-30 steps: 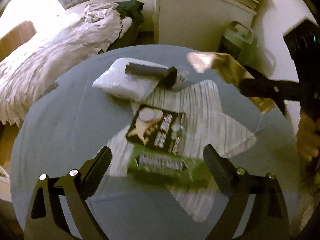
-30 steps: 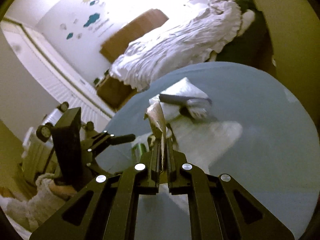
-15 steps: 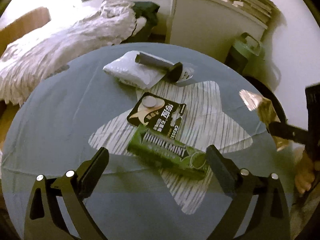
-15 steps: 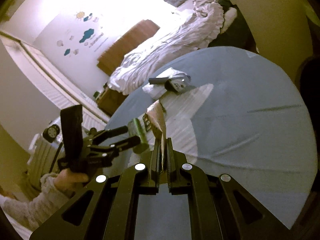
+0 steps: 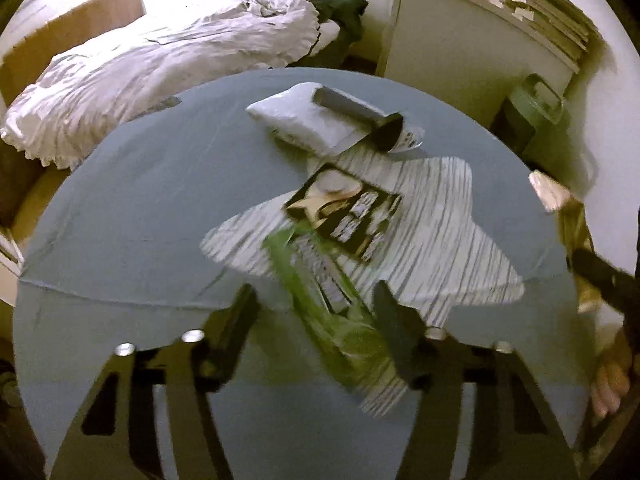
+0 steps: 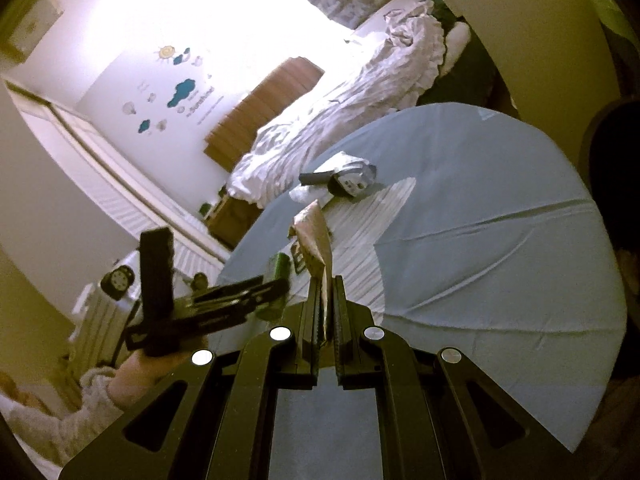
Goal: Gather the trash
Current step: 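Grasp the tan paper scrap with the right tool while the left tool grasps the Doublemint pack, then carry the Doublemint pack and paper scrap over the black bin and open both tools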
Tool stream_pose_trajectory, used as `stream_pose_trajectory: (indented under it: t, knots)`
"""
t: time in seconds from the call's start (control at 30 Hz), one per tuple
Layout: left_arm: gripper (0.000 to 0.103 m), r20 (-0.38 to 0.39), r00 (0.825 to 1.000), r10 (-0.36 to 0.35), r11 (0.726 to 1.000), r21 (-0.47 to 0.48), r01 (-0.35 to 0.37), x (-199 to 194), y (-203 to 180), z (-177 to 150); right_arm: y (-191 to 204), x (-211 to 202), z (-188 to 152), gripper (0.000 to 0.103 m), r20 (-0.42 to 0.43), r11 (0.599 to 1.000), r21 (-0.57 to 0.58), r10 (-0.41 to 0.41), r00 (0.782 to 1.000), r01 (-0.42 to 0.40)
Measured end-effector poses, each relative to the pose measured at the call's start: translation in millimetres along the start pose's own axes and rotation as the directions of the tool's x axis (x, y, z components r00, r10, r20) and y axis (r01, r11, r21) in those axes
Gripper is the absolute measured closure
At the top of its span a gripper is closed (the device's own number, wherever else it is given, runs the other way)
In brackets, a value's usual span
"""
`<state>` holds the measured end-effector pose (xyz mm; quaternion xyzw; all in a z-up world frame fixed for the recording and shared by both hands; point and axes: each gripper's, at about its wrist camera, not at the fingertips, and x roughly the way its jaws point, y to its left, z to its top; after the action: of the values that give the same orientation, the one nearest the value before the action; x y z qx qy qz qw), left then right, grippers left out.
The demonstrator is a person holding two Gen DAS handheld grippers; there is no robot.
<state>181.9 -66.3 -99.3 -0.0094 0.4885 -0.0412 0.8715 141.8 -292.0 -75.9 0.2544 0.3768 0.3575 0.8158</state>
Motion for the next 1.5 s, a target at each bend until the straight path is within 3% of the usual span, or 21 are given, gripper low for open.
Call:
stream_pose_trajectory:
  t: [0.1, 0.2, 0.3, 0.43, 0.53, 0.67, 0.73, 0.8, 0.83, 0.93, 1.07, 1.17, 1.5]
  knots:
    - [0.053, -0.006, 1.000, 0.025, 0.999, 0.022, -0.025, -0.9, 7.7, -1.2, 2.9, 2.3, -1.0, 0.096, -0.006, 1.000, -0.016, -0.007, 1.000, 0.007]
    - [0.073, 0.011, 0.997, 0.075, 0.994, 0.077, -0.075, 0.6, 1.7, -1.6, 6.9, 4.7, -1.6, 0.096, -0.012, 0.999, -0.045, -0.029, 1.000, 0.028]
    - [0.073, 0.015, 0.997, 0.076, 0.994, 0.074, -0.077, 0.9, 1.9, -0.4, 11.2, 4.3, -2.3, 0.096, -0.004, 0.997, -0.067, -0.047, 0.999, 0.047]
    - [0.073, 0.048, 0.997, -0.055, 0.998, 0.016, 0.054, -12.5, 4.1, 0.9, 7.0, -12.8, 0.7, 0.096, 0.058, 0.995, -0.065, -0.074, 0.996, 0.078]
    - [0.073, 0.123, 0.982, -0.145, 0.989, 0.019, 0.144, -38.8, -13.7, 7.4, -6.3, -45.0, 8.8, 0.096, 0.161, 0.997, -0.021, -0.074, 0.984, 0.079]
    - [0.073, 0.186, 0.942, -0.281, 0.958, 0.108, 0.265, -63.1, -63.3, 30.7, -37.1, -106.4, 27.8, 0.096, 0.346, 0.987, 0.082, -0.158, 0.925, 0.138]
    - [0.073, 0.195, 0.914, -0.356, 0.932, 0.145, 0.333, -65.6, -95.3, 45.6, -56.1, -137.8, 38.5, 0.096, 0.414, 0.973, 0.144, -0.223, 0.882, 0.179]
    - [0.073, 0.194, 0.897, -0.397, 0.913, 0.184, 0.364, -63.2, -125.2, 56.8, -69.6, -160.9, 45.2, 0.096, 0.457, 0.957, 0.180, -0.288, 0.841, 0.229]
    - [0.073, 0.192, 0.884, -0.426, 0.897, 0.214, 0.386, -59.2, -144.4, 64.2, -77.6, -174.4, 47.4, 0.096, 0.481, 0.938, 0.198, -0.345, 0.806, 0.283]
    - [0.073, 0.165, 0.859, -0.485, 0.862, 0.258, 0.437, -42.9, -189.1, 77.3, -100.5, -188.2, 39.6, 0.096, 0.509, 0.912, 0.263, -0.409, 0.757, 0.316]
    - [0.073, 0.114, 0.846, -0.521, 0.835, 0.275, 0.477, -11.8, -233.7, 93.1, -123.8, -181.3, 30.6, 0.096, 0.457, 0.879, 0.324, -0.468, 0.756, 0.349]
    - [0.073, 0.080, 0.841, -0.535, 0.823, 0.278, 0.496, 4.8, -263.3, 98.4, -130.1, -181.3, 32.4, 0.096, 0.447, 0.861, 0.312, -0.507, 0.737, 0.403]
    - [0.073, 0.016, 0.838, -0.546, 0.804, 0.290, 0.519, 31.1, -300.3, 95.2, -166.3, -201.1, 20.1, 0.096, 0.430, 0.835, 0.398, -0.535, 0.727, 0.379]
